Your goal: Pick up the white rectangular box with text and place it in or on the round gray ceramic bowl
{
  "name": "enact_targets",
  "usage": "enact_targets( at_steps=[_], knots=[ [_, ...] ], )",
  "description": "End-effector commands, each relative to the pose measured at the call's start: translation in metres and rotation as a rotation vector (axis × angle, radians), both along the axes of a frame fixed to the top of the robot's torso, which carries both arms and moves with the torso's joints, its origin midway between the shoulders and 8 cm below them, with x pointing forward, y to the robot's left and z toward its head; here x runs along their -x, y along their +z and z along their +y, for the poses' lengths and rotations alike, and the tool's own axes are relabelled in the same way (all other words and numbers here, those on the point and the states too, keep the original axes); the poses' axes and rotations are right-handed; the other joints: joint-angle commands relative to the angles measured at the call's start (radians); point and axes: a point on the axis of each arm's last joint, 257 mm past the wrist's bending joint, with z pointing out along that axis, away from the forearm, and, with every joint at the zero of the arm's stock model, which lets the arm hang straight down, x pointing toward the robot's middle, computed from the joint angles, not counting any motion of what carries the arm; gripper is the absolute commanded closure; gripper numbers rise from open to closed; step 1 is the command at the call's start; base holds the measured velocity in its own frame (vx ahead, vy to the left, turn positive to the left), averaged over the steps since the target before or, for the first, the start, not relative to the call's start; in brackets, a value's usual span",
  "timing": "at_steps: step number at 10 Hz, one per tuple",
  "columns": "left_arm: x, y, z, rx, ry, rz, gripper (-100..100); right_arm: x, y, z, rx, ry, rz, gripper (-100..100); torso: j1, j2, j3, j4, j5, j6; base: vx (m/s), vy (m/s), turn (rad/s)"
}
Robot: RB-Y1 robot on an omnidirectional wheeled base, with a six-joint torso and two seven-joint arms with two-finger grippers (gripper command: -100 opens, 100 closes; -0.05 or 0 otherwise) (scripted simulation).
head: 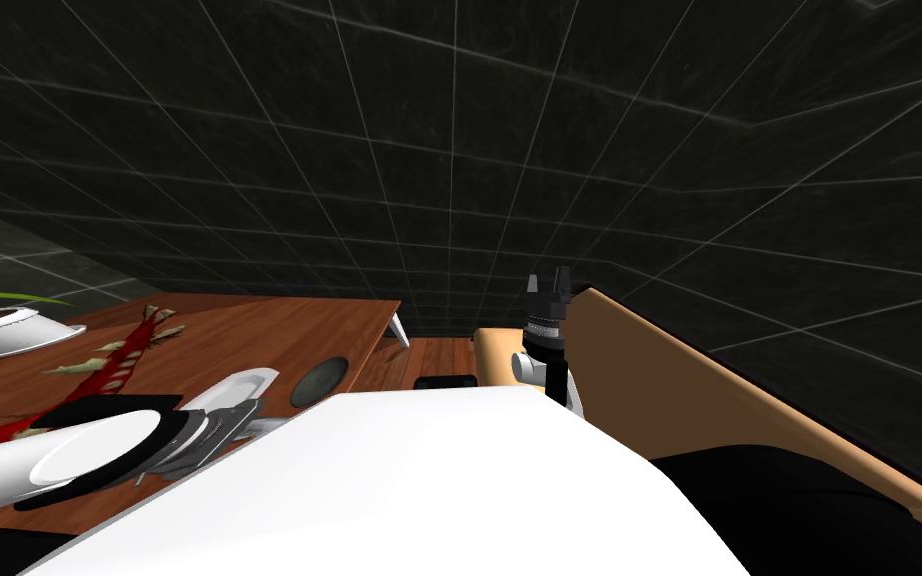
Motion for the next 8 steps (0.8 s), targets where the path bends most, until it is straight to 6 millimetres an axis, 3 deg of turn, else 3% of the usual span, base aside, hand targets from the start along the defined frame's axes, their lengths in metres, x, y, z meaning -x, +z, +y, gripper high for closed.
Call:
enact_targets(
  at_steps=[1,8],
  knots=[
    [-0.007,0.010,0.003,0.003,0.010,-0.008,100,0.000,0.000,0.000,0.000,0.000,0.000,0,0.000,0.000,0.000,0.000,0.000,0.000,-0.050,-0.004,-0.015],
    [-0.043,0.051,-0.001,0.030,0.012,-0.033,100,0.000,0.000,0.000,0.000,0.000,0.000,0,0.000,-0.002,-0.001,0.000,-0.001,0.001,-0.008,0.000,0.000]
  ],
)
